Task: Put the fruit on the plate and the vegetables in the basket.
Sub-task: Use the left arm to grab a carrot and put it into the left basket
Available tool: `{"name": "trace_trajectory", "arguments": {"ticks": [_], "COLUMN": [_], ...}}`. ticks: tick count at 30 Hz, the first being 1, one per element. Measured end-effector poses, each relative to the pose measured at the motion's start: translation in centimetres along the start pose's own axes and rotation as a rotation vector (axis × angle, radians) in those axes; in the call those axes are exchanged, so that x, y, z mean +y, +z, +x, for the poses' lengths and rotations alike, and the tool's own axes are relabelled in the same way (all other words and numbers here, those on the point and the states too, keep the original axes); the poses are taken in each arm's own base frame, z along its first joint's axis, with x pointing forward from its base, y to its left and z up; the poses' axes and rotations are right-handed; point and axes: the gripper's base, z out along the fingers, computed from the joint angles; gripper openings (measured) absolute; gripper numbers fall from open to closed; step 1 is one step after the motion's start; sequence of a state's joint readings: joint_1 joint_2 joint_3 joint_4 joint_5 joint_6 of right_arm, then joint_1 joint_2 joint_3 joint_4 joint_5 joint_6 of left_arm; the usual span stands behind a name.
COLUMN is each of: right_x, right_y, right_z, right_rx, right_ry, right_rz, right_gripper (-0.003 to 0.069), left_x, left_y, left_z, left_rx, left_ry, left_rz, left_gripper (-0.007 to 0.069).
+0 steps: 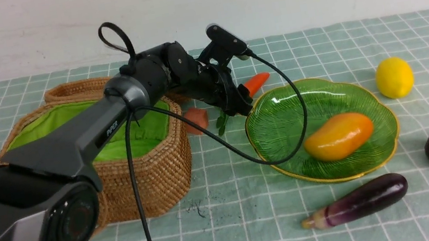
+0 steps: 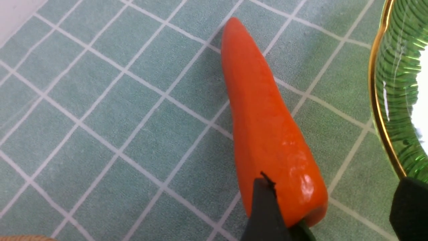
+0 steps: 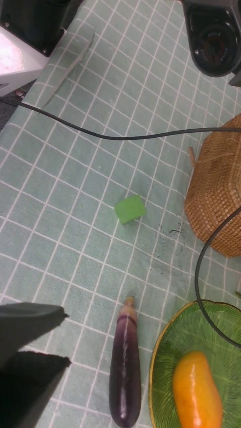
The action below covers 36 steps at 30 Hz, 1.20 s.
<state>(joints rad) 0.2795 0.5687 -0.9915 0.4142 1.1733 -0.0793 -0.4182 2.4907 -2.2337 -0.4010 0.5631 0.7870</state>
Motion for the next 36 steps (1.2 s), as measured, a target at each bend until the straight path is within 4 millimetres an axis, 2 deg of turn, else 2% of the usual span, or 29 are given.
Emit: {"name": "trace_trajectory", "arguments": {"ticks": [11, 20, 36], "right_x": [-1.0, -1.1, -1.4], "right_y": [-0.1, -0.1, 0.5], "right_z": [-0.3, -0.5, -0.1], "right_rx": [-0.034, -0.054, -0.03], "right_ry": [-0.003, 0.025, 0.033], "right_rz": [0.11, 0.122, 0.124], "right_gripper": [0.0161, 0.0161, 0.0161], "left_x": [2.0, 1.9, 2.0], "left_y": [-0.7, -0.7, 0.5], "left_z": [1.3, 0.3, 1.3], "left_rx": [0.021, -0.084, -0.087], "left_ry": [-0.053, 0.027, 0.067], "left_rz": [0.032, 0.033, 0.016], "left_gripper": [0.0447, 0.0433, 0.0433]}}
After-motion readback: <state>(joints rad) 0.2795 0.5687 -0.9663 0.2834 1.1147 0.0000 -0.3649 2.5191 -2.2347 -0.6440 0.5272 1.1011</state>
